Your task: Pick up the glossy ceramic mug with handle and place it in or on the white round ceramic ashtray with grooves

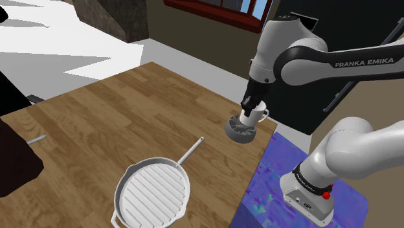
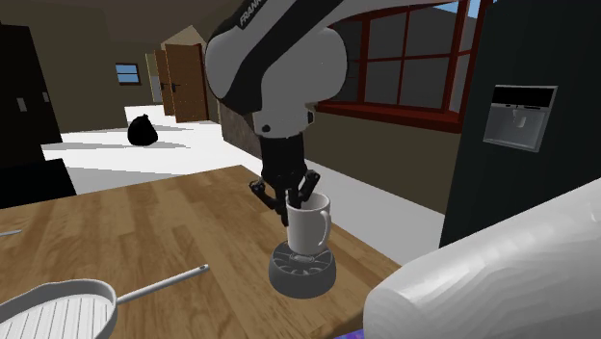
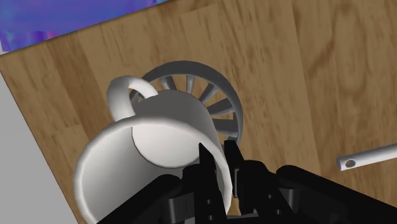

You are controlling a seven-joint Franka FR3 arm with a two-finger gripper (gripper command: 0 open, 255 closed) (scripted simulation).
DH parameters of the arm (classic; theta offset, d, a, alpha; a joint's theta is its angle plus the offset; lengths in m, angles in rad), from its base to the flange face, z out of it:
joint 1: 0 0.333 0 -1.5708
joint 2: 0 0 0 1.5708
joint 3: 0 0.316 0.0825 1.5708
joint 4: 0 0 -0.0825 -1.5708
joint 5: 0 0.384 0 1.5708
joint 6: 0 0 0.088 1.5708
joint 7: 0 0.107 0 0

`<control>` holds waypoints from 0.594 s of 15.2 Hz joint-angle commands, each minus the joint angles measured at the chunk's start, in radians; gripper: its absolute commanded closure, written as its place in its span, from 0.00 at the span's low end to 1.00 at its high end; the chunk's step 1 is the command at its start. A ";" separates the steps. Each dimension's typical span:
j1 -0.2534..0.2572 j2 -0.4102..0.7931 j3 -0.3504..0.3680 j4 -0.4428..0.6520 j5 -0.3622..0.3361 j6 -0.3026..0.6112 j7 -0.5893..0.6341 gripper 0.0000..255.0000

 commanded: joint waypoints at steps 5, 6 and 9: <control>0.001 0.032 0.011 -0.057 0.005 0.090 0.006 1.00; 0.001 0.032 0.011 -0.057 0.005 0.090 0.006 1.00; 0.001 0.033 0.011 -0.057 0.005 0.090 0.006 1.00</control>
